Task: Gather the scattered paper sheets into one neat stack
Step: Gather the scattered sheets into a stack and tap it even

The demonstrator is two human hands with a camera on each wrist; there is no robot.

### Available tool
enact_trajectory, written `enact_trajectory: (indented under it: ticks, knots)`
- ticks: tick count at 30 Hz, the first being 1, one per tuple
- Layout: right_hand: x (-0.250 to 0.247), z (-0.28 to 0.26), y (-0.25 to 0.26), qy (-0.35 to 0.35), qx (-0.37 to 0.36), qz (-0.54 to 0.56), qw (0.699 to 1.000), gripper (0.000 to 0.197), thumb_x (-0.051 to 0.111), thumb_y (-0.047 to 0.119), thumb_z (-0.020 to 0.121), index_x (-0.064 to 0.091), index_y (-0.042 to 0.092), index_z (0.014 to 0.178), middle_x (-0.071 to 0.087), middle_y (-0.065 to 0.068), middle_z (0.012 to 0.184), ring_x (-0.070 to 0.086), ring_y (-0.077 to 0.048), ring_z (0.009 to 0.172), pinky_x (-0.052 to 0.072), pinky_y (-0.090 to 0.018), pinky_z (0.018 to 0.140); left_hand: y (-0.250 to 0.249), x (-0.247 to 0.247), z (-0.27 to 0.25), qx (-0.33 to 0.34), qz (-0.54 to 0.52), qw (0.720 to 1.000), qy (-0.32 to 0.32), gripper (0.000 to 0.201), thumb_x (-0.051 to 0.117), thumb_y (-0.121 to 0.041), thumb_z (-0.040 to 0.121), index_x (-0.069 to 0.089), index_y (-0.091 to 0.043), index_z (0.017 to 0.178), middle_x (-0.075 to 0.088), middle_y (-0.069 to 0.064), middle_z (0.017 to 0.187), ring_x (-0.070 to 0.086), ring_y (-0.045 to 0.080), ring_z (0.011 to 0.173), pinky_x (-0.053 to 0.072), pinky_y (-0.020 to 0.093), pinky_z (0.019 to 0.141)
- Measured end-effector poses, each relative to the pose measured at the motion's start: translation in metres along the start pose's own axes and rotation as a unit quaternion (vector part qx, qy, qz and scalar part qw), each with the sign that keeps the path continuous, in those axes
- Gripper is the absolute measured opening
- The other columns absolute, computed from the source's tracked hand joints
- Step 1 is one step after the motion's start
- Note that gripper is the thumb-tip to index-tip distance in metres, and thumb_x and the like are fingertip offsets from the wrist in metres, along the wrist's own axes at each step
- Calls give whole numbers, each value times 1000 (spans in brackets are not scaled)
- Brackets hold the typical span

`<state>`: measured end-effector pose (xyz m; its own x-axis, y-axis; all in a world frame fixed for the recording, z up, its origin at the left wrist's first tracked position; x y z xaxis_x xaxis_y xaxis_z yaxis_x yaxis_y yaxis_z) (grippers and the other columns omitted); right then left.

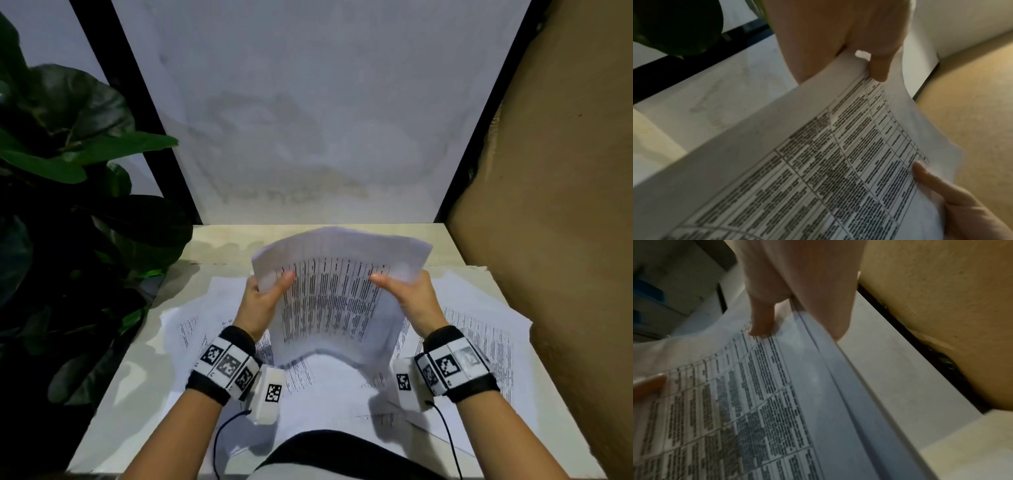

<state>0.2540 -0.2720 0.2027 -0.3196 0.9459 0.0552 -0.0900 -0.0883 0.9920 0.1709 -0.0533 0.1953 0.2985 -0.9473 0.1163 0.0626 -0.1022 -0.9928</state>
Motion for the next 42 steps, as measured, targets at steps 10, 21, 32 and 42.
enact_trajectory:
  ticks: [10, 21, 32, 42]
  knots:
    - [11, 1, -12, 67, 16, -18, 997, 41, 78, 20, 60, 62, 25, 97, 73, 8, 86, 67, -2, 85, 53, -15, 72, 4, -4, -8, 36, 35, 997, 60, 56, 77, -58, 45, 69, -23, 88, 74, -12, 82, 68, 5, 82, 53, 17, 71]
    - [7, 8, -55, 34, 134, -17, 990, 72, 81, 57, 33, 63, 20, 93, 67, -3, 94, 63, -20, 91, 48, -44, 93, 67, -20, -3, -110, 15, 994, -4, 92, 83, -60, 28, 59, -18, 106, 67, 8, 107, 61, 28, 104, 44, 49, 98]
    - [17, 11, -19, 64, 67, -28, 995, 51, 81, 38, 49, 61, 25, 94, 66, -6, 99, 63, -19, 96, 53, -33, 87, 20, -7, -3, -39, 34, 998, 26, 72, 81, -61, 31, 61, -29, 93, 73, -6, 88, 67, 12, 90, 50, 41, 88]
    - [14, 7, -44, 40, 118, -87, 988, 16, 68, 9, 75, 59, 19, 84, 63, -3, 88, 61, -17, 87, 49, -39, 91, 36, -4, 1, -54, 40, 998, 23, 77, 82, -57, 37, 58, -28, 103, 66, 6, 107, 61, 27, 106, 46, 49, 96]
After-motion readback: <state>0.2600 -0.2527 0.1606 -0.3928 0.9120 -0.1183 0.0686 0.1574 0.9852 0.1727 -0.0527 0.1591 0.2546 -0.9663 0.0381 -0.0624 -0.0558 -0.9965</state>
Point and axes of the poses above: each hand's wrist, its own z-axis towards the middle knuckle, its own x-axis out of the palm, y = z × x, the point moved 10 cm from there along z, towards the middle knuckle
